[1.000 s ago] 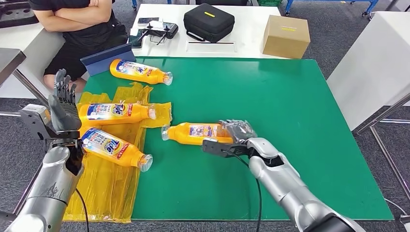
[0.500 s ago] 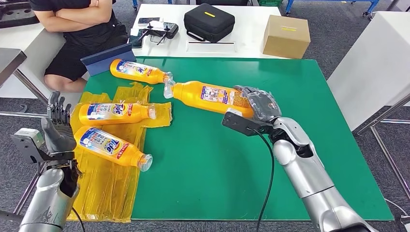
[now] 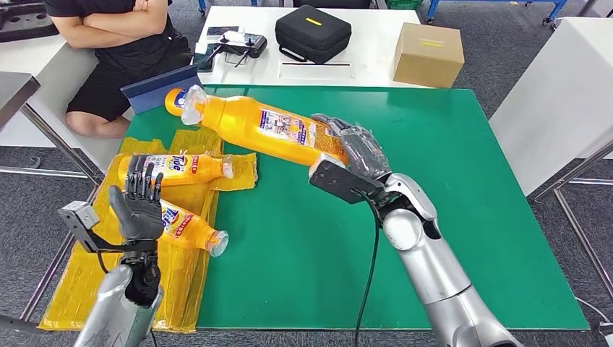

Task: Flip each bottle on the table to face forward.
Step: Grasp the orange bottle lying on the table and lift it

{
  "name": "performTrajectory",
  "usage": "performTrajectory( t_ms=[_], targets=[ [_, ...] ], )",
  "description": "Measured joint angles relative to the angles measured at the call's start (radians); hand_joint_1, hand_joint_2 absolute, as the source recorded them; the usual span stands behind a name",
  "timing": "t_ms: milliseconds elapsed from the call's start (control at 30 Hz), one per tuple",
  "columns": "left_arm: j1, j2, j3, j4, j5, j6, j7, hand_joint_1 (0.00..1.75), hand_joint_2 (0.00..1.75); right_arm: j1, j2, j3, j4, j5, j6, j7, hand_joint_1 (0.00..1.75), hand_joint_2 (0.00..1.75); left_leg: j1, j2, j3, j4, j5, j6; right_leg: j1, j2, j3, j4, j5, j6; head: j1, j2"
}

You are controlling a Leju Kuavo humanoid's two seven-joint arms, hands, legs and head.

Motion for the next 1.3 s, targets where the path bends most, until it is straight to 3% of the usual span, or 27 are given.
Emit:
performTrajectory(
  t_ms=[233, 733, 867, 1300],
  targets=[
    [0.011, -0.017, -0.034, -0.031, 0.035, 0.002, 0.025, 0.00, 1.75, -0.006, 0.012, 0.014, -0.011, -0.037, 0.017, 0.011, 1.75, 1.75, 0.000, 0.000, 0.000, 0.000, 0.000, 0.000, 0.000, 0.000, 0.000, 0.000, 0.000, 0.000, 0.000, 0.000],
    [0.100, -0.056, -0.147, -0.233, 0.235, -0.045, 0.134, 0.00, 1.75, 0.007, 0.011, 0.097, -0.020, -0.086, 0.010, 0.056, 1.75, 1.75, 0.000, 0.000, 0.000, 0.000, 0.000, 0.000, 0.000, 0.000, 0.000, 0.000, 0.000, 0.000, 0.000, 0.000],
    [0.102, -0.080, -0.184, -0.259, 0.306, -0.075, 0.173, 0.00, 1.75, 0.020, 0.018, 0.110, -0.022, -0.079, 0.010, 0.063, 1.75, 1.75, 0.000, 0.000, 0.000, 0.000, 0.000, 0.000, 0.000, 0.000, 0.000, 0.000, 0.000, 0.000, 0.000, 0.000],
    [0.074, -0.123, -0.216, -0.262, 0.335, -0.092, 0.182, 0.00, 1.75, 0.029, 0.043, 0.134, -0.019, -0.066, 0.001, 0.067, 1.75, 1.75, 0.000, 0.000, 0.000, 0.000, 0.000, 0.000, 0.000, 0.000, -0.001, 0.000, 0.000, 0.000, 0.000, 0.000]
  ],
)
